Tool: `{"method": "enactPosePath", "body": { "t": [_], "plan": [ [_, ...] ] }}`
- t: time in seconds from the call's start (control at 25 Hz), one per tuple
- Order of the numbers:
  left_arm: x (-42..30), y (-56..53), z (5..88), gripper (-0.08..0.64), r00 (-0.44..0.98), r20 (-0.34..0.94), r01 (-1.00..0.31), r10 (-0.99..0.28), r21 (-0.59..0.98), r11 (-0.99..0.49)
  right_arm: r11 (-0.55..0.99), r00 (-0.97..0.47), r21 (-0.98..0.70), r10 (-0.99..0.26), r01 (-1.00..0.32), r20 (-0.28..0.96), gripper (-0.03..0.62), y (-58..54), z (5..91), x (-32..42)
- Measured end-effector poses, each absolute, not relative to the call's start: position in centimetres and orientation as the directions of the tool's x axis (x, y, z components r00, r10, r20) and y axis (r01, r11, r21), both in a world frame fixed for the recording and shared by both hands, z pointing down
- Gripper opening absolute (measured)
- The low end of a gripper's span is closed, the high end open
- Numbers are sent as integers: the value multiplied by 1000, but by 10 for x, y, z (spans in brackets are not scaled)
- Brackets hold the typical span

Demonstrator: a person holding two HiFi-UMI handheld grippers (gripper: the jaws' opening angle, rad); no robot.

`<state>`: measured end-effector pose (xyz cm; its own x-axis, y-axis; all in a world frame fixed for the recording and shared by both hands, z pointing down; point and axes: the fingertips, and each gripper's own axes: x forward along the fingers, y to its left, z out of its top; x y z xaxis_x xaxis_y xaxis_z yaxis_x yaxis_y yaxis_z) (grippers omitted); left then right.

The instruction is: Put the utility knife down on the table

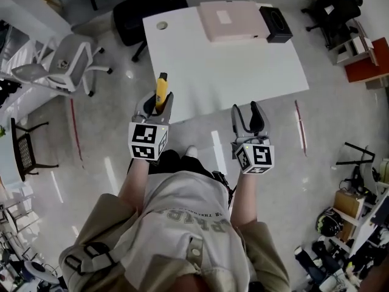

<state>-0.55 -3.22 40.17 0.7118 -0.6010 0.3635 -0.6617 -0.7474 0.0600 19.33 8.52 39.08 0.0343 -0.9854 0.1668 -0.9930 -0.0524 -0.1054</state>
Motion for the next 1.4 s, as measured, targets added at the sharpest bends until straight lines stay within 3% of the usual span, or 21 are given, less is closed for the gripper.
{"method": "enactPosePath", "body": {
  "t": [0.52,0.76,1.4],
  "plan": [
    [3,-63,452,101,706,504,-588,-498,25,-809,-32,-1,-141,-973,-990,230,222,44,430,184],
    [22,-89,468,101,723,560,-472,-405,-27,-881,40,-65,-106,-968,-994,244,222,10,429,178],
    [51,-133,509,101,664,730,-48,-162,-175,-983,402,-345,20,-810,-915,474,222,-62,440,142]
  ]
}}
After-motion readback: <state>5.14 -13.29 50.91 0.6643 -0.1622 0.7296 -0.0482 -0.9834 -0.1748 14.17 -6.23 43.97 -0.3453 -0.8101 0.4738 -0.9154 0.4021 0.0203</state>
